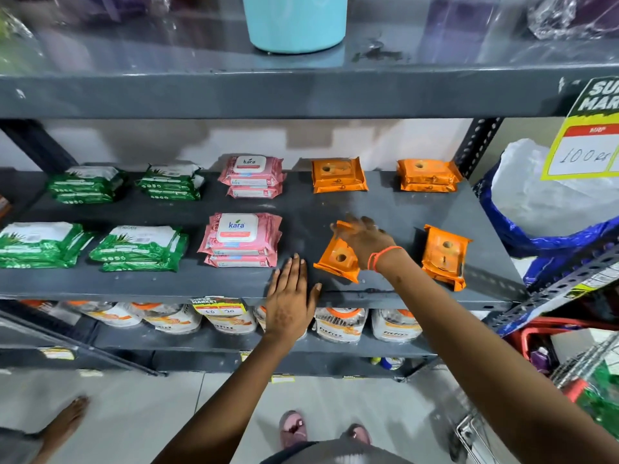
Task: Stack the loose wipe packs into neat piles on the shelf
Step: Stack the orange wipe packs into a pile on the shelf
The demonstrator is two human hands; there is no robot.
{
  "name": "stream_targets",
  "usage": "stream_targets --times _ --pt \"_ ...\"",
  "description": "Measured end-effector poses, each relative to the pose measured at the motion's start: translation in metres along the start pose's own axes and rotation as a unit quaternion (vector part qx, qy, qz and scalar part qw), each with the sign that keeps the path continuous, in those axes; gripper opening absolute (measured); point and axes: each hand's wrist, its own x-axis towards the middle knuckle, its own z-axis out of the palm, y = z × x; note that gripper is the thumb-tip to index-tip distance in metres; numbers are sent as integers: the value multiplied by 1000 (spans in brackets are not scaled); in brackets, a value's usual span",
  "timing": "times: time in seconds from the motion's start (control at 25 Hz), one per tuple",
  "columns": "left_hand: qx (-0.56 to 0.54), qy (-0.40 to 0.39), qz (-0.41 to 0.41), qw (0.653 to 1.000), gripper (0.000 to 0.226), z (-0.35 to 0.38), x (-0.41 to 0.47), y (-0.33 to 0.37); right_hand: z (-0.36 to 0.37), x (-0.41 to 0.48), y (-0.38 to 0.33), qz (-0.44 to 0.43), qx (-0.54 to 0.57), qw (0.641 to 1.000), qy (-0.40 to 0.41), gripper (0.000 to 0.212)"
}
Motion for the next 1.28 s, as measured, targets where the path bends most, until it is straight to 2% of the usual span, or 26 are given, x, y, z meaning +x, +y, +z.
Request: stream_targets --times 0.04,0.12,0.24,0.32,0.48,0.72,0.76,0.84,0.88,0.96,1.0,1.08,1.16,1.28 --pt "-1 0 1 1000 64 0 -1 0 0 3 0 -49 -34 997 -41 69" --pt "-1 -1 5 1000 67 -1 -2 0 4 9 2 -93 -68 990 -76 72" --pt "-3 -6 5 1000 73 -6 -2 0 9 14 9 -53 -13 995 -85 89" --pt "-6 -7 4 1000 74 -7 -2 1 14 13 11 -15 33 998 -53 85" --pt "-14 -6 4 1000 76 -5 -3 0 25 14 6 24 52 998 -10 78" --pt "-10 6 1 1000 66 -1 -2 0 25 9 10 38 82 995 -37 89" --pt "-11 10 1 1000 65 -1 -2 0 25 8 13 54 113 992 -29 88" --pt "-16 15 -2 1000 63 1 -2 -1 24 1 26 129 168 977 37 74" --pt "-17 15 -2 1000 63 2 -3 -1 25 -6 36 180 168 967 71 63" --pt "-14 15 -3 1000 63 3 -2 -1 31 -22 58 268 135 952 66 46" --pt "-14 15 -4 1000 63 3 -2 0 33 -29 67 305 130 942 49 47" --pt "-14 13 -5 1000 64 3 -1 0 36 -39 77 375 159 913 33 63" --pt "-14 14 -6 1000 65 3 0 0 35 -39 79 393 186 899 47 61" --pt "-12 10 -5 1000 65 4 -1 0 31 -38 72 370 153 911 100 54"
